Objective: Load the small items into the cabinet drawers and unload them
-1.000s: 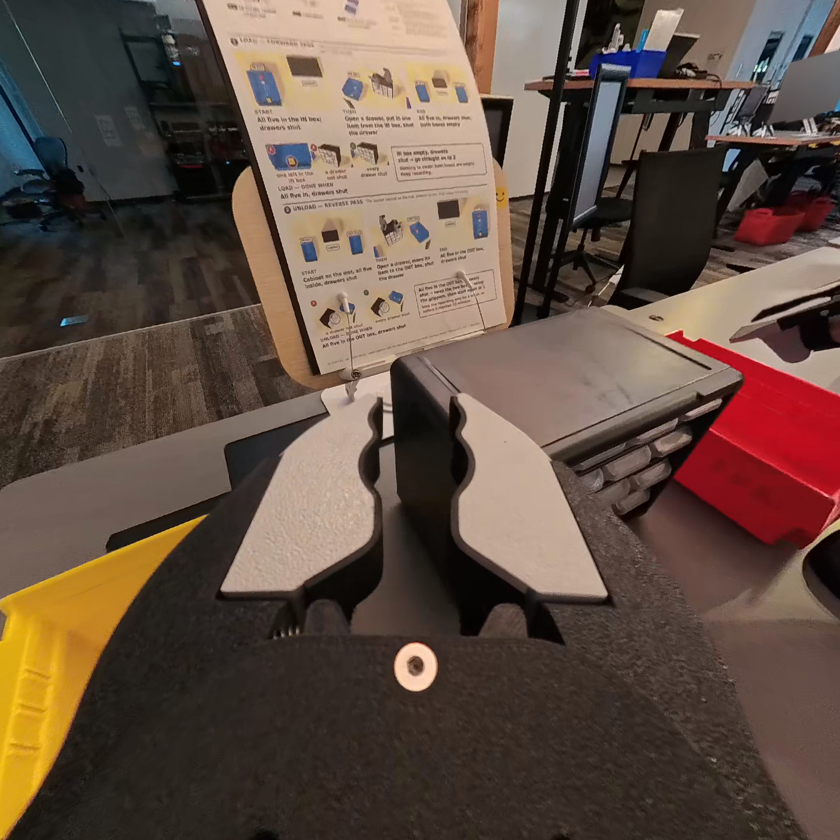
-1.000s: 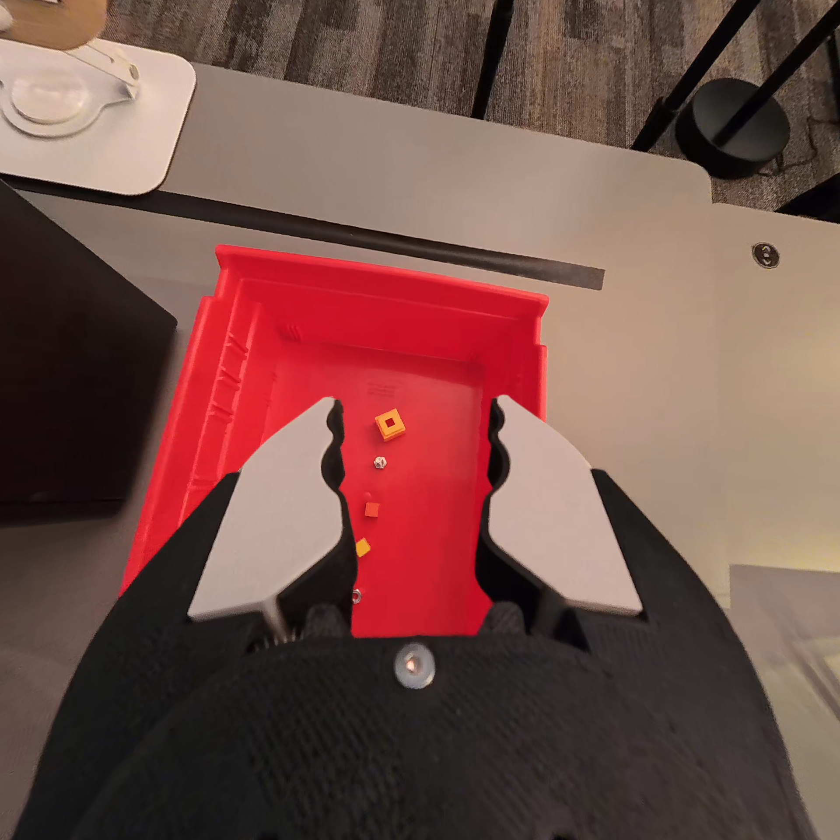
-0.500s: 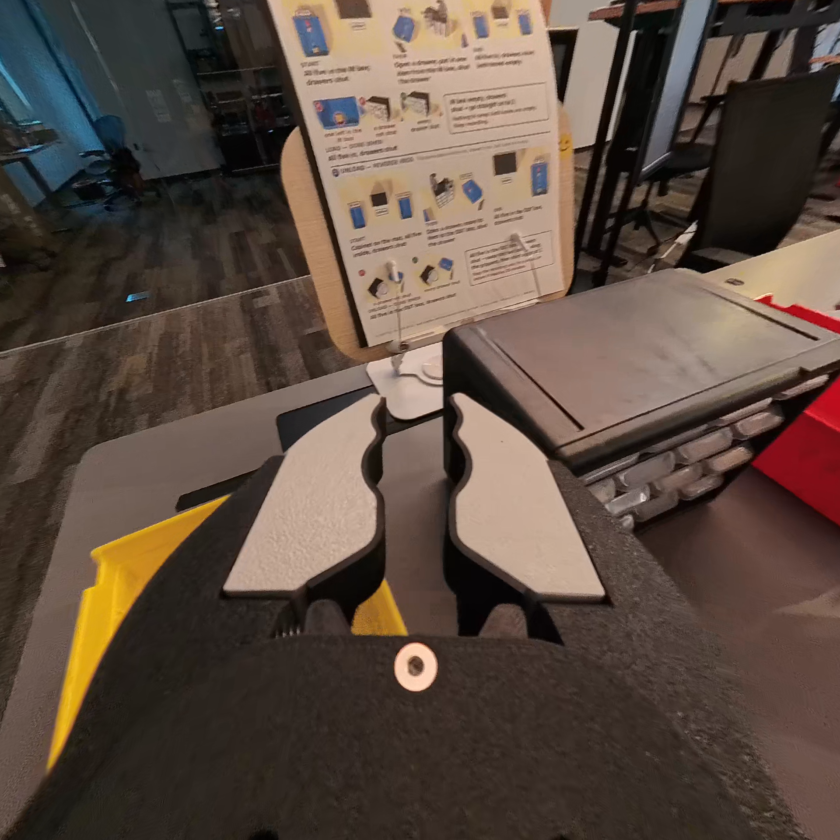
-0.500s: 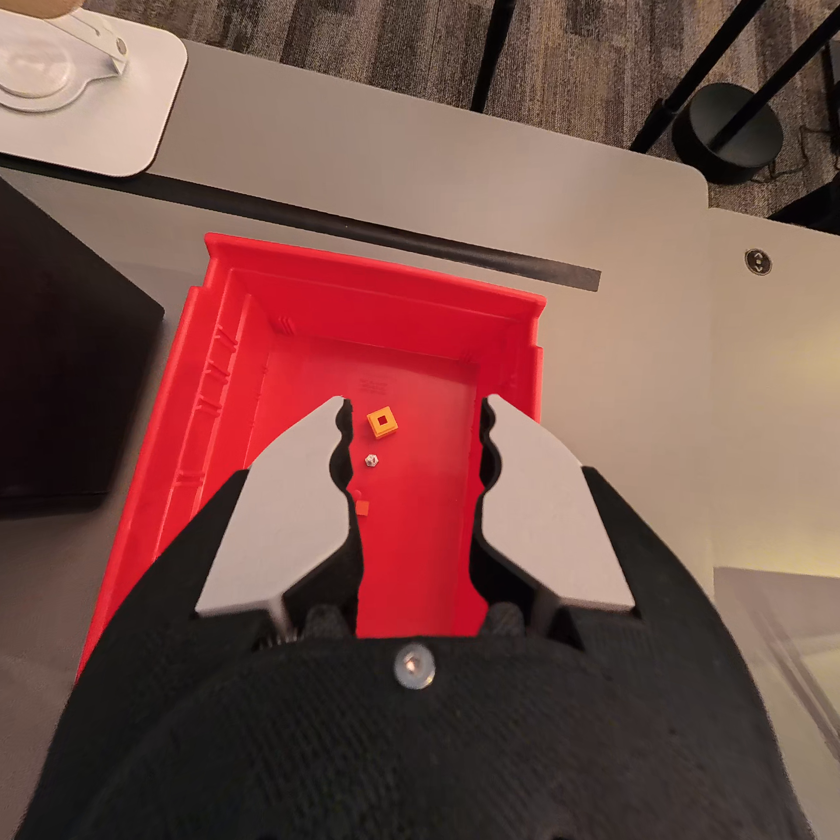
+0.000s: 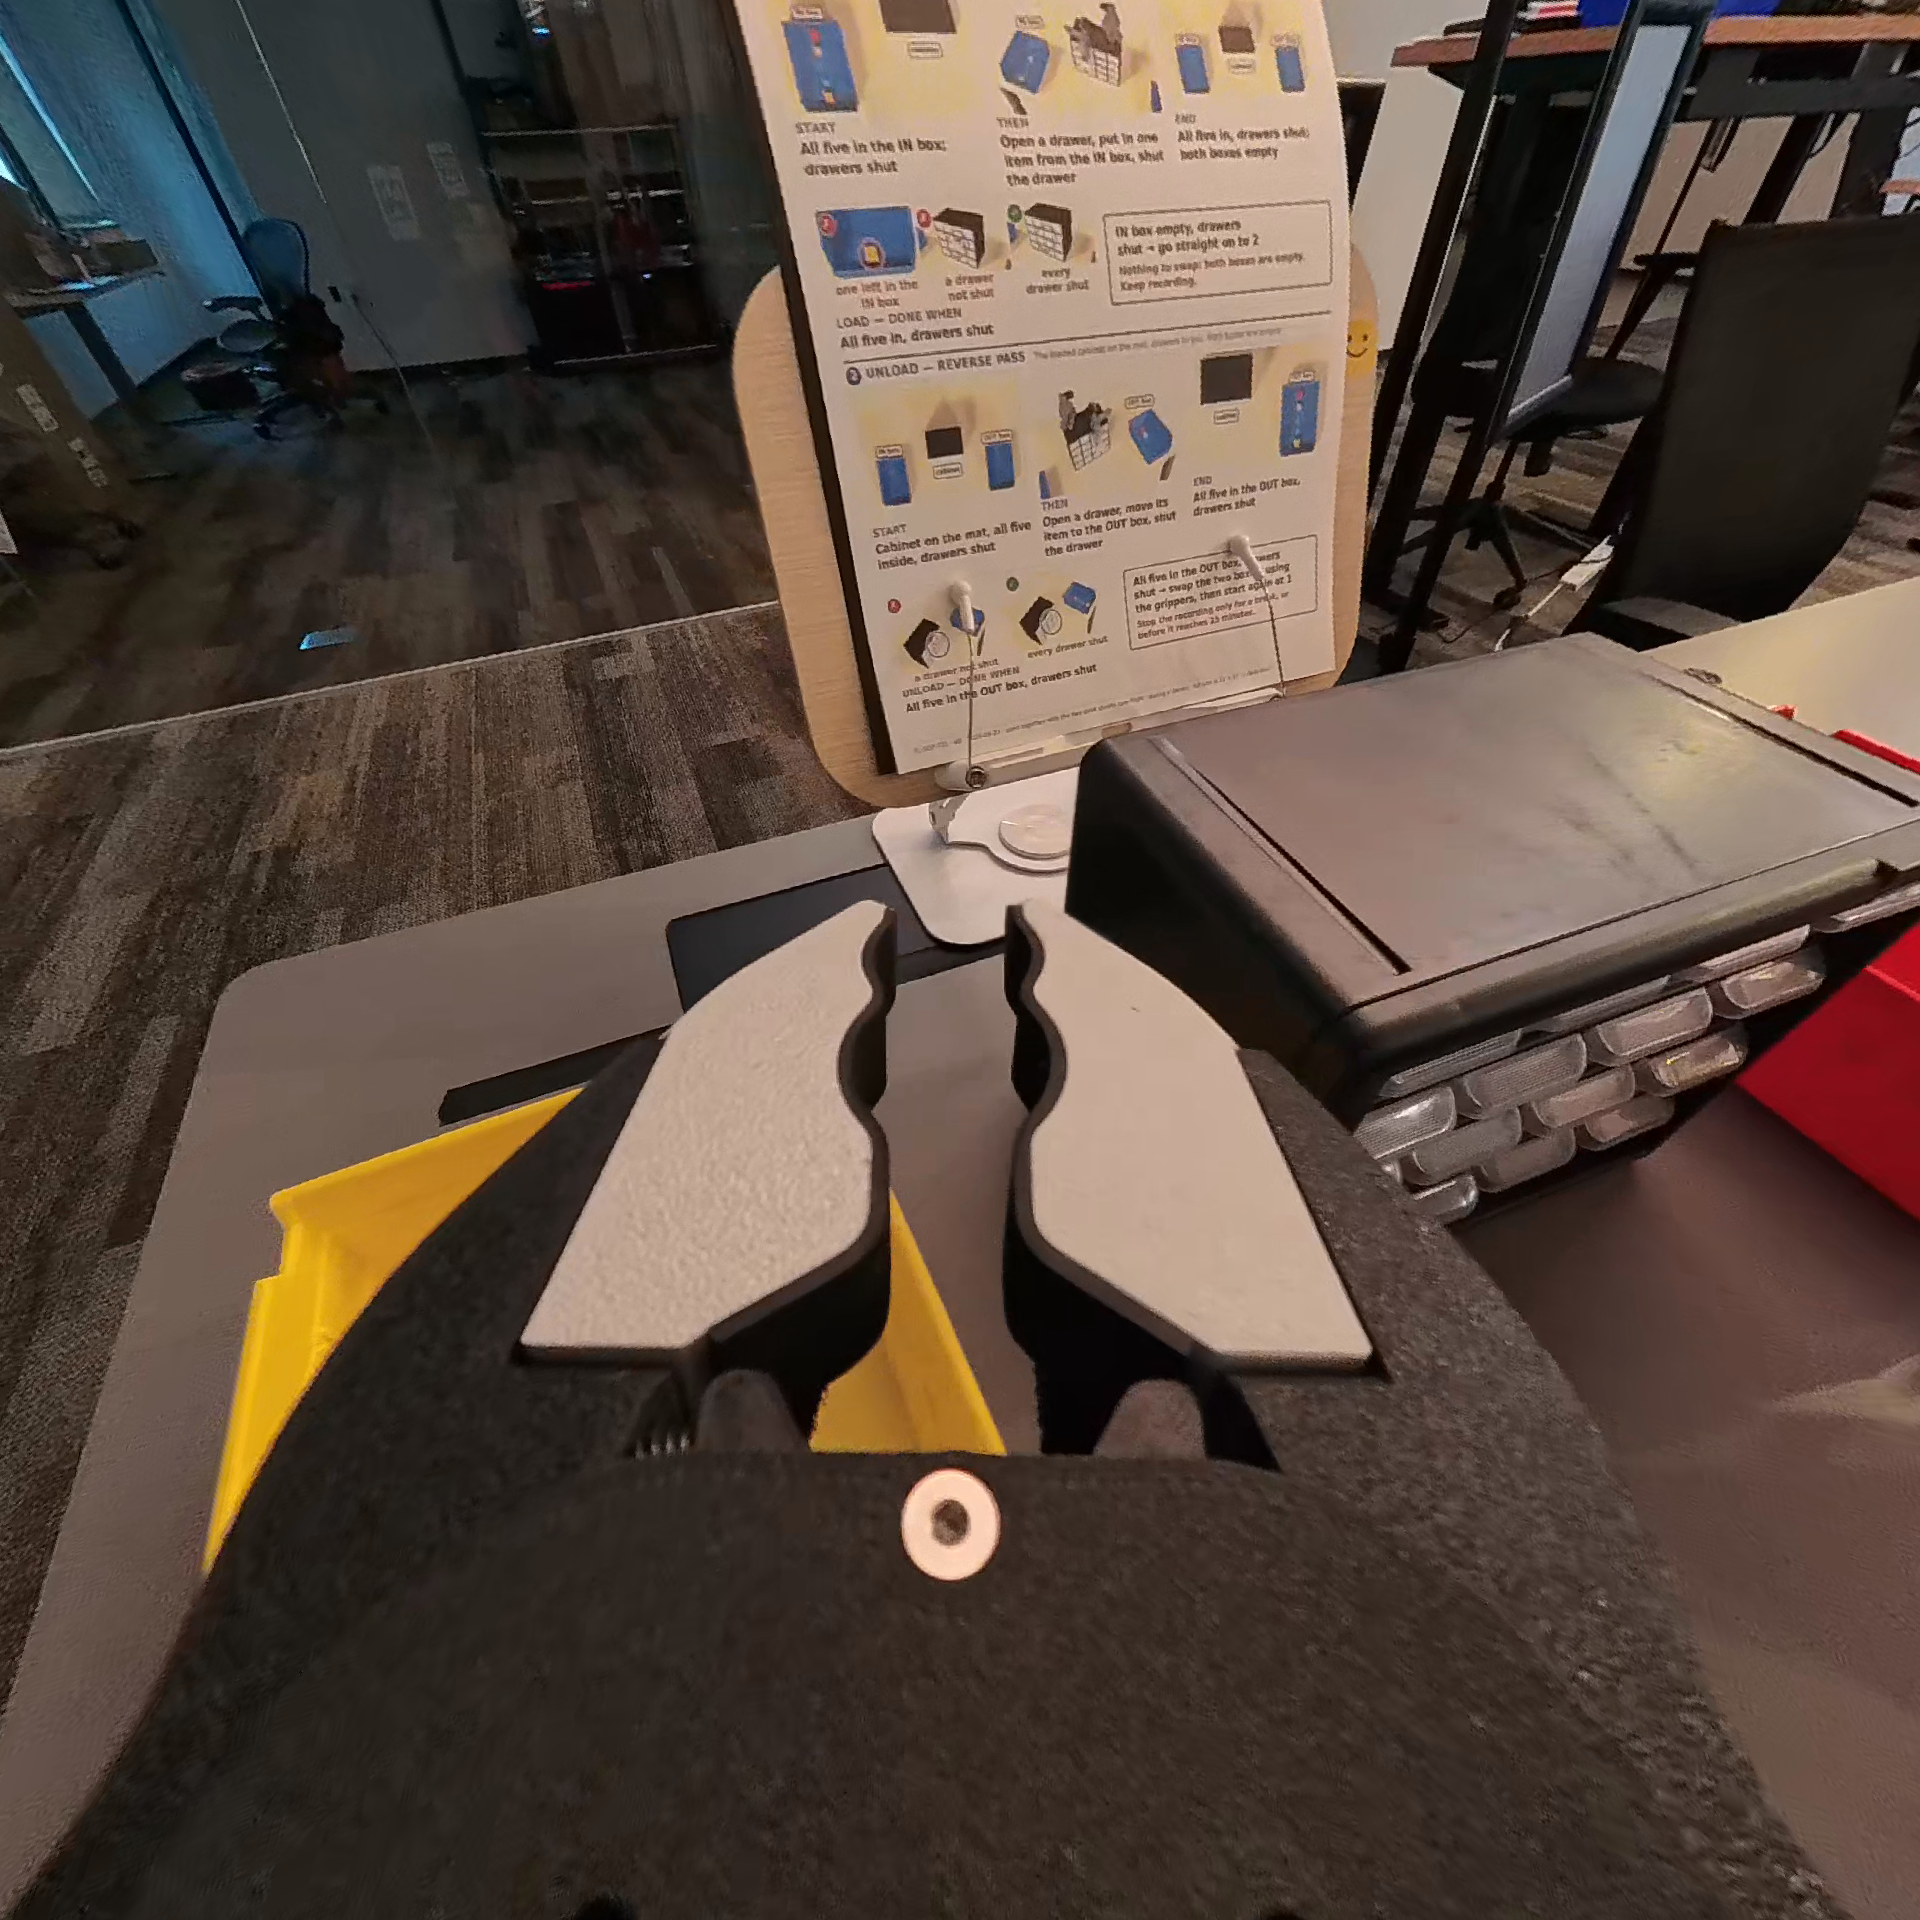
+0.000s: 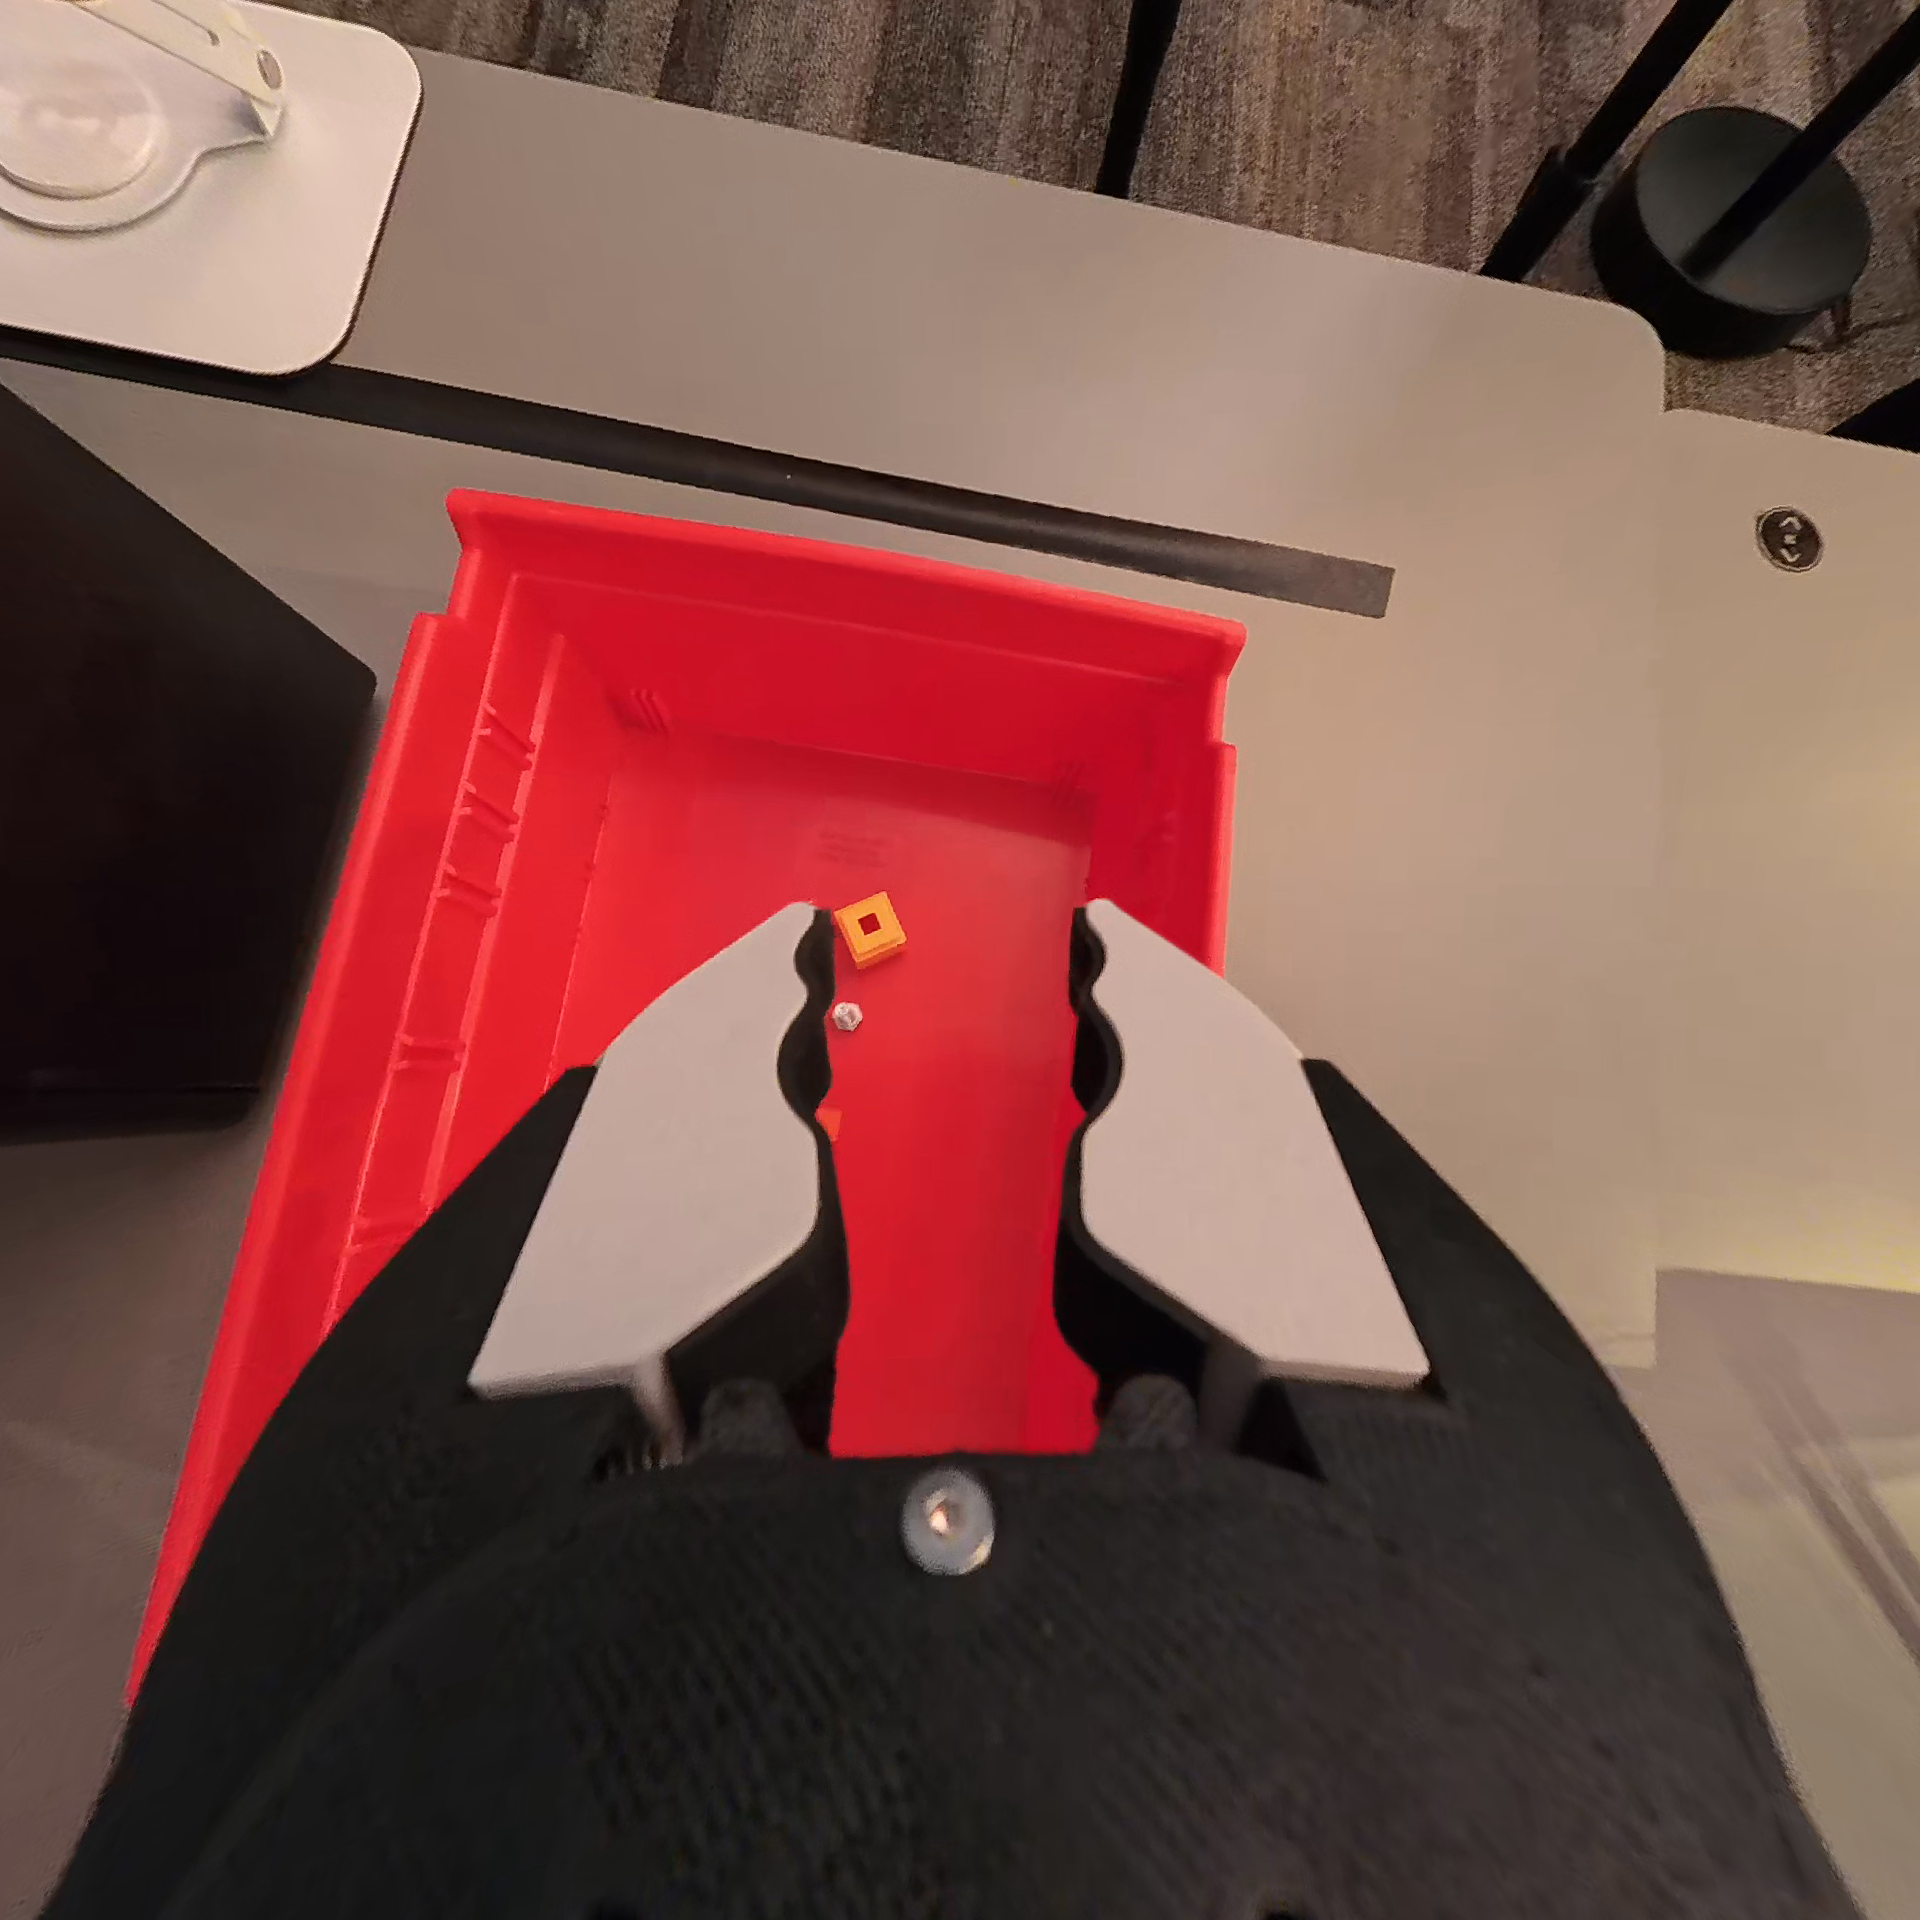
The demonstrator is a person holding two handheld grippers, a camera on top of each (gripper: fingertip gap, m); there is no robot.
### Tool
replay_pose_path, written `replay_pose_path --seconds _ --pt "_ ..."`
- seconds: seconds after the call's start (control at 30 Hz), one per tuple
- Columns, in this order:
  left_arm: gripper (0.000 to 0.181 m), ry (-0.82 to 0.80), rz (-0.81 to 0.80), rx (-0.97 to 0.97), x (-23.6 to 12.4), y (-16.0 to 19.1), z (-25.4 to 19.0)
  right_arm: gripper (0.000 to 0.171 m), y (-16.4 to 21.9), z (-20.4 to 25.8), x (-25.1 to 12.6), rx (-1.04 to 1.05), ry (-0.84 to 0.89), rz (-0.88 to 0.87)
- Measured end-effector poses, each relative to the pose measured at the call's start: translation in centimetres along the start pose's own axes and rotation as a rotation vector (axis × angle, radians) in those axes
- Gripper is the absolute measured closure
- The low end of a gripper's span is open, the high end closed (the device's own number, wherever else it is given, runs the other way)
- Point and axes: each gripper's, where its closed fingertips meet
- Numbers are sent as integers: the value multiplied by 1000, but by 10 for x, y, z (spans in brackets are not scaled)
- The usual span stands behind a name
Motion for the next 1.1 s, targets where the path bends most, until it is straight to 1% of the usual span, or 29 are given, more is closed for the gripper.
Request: replay_pose_path --seconds 0.27,0.57,0.67,0.73,0.8,0.93,1.1 --pt "167 -5 -7 -9 -4 -1 8 137 0 -3 -8 38 -33 -21" --pt "175 -11 -35 23 -17 -9 6 137 3 -12 -23 27 -19 -37" --pt "175 -12 -60 26 -23 -14 6 136 11 -32 -29 32 25 -39" --pt "175 -13 -65 30 -25 -15 5 132 18 -54 -30 36 84 -42" --pt "175 -10 -67 32 -26 -15 5 129 28 -73 -28 57 125 -26" --pt "175 -7 -65 28 -25 -15 6 125 48 -84 -12 106 91 37" --pt "175 -4 -54 37 -23 -13 4 126 70 -69 15 103 -9 186"
Point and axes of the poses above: each gripper's, where its closed fingertips meet, x out along the fingers, y out of its underside, z = x × y across the jaws
